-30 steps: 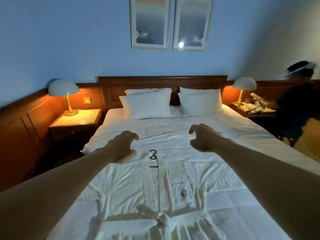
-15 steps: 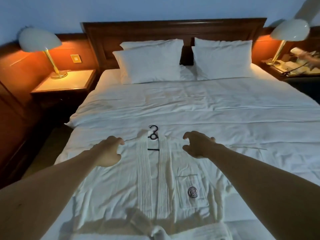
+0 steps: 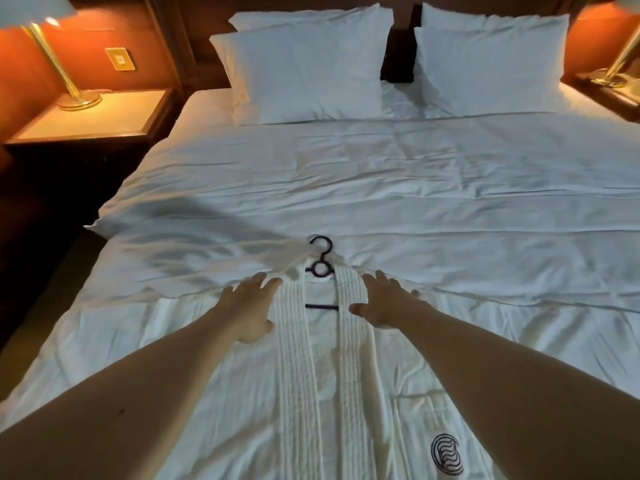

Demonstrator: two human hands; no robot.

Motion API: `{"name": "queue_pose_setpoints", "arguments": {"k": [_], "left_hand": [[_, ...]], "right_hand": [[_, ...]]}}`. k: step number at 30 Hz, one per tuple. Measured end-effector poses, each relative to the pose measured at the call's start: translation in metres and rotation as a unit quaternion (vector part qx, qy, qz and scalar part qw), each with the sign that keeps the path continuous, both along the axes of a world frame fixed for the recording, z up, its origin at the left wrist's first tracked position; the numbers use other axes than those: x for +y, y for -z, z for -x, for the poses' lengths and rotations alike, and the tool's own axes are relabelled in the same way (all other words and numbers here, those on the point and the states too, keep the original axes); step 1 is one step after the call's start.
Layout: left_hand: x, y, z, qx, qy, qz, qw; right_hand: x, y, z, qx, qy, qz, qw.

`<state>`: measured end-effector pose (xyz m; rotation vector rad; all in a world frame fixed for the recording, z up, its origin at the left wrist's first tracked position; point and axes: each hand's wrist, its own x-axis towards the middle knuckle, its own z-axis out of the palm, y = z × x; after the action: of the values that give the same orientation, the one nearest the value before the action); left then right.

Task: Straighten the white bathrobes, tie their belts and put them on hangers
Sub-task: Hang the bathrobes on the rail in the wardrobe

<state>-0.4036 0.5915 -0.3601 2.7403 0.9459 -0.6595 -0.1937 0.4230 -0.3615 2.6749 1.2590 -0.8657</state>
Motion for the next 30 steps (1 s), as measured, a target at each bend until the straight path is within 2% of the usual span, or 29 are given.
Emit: {"name": "queue_pose_setpoints", "arguments": {"k": [3,6,9,14,17,19,23,28,30], "left_hand": [[0.016,0.019,-0.020,0.007,-0.025,-0.006,1.000],[0.017,0.059,-0.019,0.052,-0.012,-0.007,0.999],[0.026,0.086,-0.016,0.025,-0.023,-0.014,0.999],[0.037,0.075,-0.035,0.054,-0.007,-0.060,0.997],[0.018,0.072,-0.028,0.023,0.014,-0.113,0.993],[0.009,0.061,-0.016,0.011,0.014,-0.091,0.996],[-0.003,0.023,0.014,-0.078,-0.053,0.042,0.995],[-0.019,-0.040,0.063,-0.265,-0.009,-0.010,0.964],[-0.024,-0.072,0.083,-0.341,0.009,-0.046,0.939]], "right_hand": [[0.015,0.018,-0.017,-0.032,0.002,0.021,0.999],[0.013,0.055,-0.027,0.028,0.026,0.016,0.999],[0.005,0.089,-0.024,0.019,0.042,-0.013,0.999],[0.020,0.083,-0.018,-0.042,0.077,-0.025,0.996],[0.020,0.070,-0.009,-0.067,0.091,-0.029,0.993],[0.007,0.057,0.000,-0.093,0.084,-0.056,0.991],[-0.026,0.016,0.008,-0.147,0.005,-0.129,0.981],[-0.056,-0.076,0.026,-0.244,-0.099,-0.194,0.945],[-0.064,-0.115,0.039,-0.231,-0.108,-0.198,0.947]]}}
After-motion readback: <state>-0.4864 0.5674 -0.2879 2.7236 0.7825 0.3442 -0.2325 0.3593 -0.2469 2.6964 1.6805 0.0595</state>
